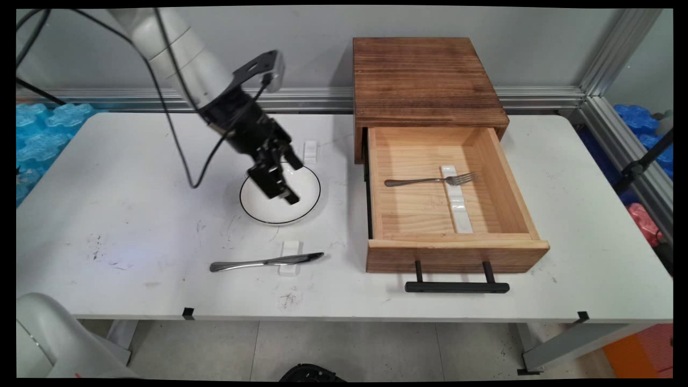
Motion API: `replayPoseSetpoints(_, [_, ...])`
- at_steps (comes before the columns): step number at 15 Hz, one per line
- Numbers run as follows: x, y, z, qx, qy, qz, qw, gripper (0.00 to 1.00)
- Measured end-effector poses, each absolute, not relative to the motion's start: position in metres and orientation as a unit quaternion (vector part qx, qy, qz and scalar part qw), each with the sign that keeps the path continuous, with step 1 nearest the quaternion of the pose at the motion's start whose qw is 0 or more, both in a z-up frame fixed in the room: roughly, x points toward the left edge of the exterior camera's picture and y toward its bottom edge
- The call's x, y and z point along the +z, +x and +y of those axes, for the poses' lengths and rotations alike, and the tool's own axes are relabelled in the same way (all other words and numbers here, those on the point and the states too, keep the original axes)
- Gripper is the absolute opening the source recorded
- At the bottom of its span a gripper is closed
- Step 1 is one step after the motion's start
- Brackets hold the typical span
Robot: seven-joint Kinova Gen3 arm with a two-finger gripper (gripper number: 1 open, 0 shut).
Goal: Pick up the knife from the right of the white plate
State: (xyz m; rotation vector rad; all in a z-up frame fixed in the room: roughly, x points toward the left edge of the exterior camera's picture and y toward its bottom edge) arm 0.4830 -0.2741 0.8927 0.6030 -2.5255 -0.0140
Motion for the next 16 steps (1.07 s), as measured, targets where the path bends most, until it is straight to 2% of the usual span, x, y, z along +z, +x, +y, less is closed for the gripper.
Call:
replayPoseSetpoints(8, [0.873,0.508,-0.224,0.003,0.187,-0.955,0.229,1.0])
replayPoseSetpoints(16, [0.848,0.506,-0.191,0.013,0.225,-0.953,0.205,1.0])
